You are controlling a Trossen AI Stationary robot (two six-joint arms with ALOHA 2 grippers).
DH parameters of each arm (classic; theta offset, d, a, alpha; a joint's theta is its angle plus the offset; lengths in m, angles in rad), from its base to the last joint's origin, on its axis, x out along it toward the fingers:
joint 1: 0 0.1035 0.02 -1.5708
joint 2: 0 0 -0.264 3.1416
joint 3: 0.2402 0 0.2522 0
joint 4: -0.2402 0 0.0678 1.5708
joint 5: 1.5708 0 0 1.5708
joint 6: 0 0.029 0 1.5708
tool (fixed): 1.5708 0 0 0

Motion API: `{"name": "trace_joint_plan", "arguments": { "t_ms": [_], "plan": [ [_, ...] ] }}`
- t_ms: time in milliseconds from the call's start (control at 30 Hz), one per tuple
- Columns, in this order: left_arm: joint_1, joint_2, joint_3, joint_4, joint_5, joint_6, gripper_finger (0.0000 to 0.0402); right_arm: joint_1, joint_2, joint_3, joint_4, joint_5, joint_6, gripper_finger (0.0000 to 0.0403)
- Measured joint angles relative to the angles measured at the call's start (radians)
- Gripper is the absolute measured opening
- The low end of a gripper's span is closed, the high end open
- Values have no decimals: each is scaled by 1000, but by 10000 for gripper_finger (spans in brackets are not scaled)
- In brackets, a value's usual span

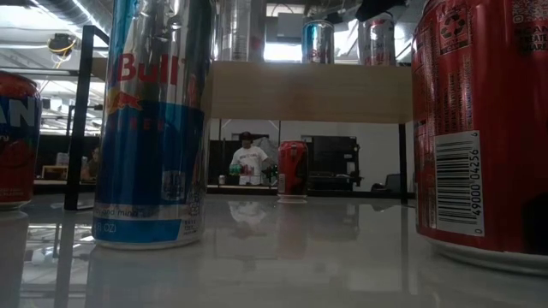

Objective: Place canned beverage on shelf
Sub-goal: Put the top white-pink soda can on the shelf aligned with the other white-pink soda can

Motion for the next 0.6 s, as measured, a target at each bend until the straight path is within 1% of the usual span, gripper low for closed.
{"name": "trace_joint_plan", "arguments": {
  "t_ms": [100,200,400,600],
  "plan": [
    [0,0,0,1,-1,-2,327,0,0,0,0,0,0,285],
    [0,0,0,2,-1,-6,336,0,0,0,0,0,0,285],
    [0,-39,0,4,-9,-8,338,0,0,0,3,0,0,285],
    [0,-109,1,-8,-20,-9,338,0,0,0,7,0,0,285]
  ]
}}
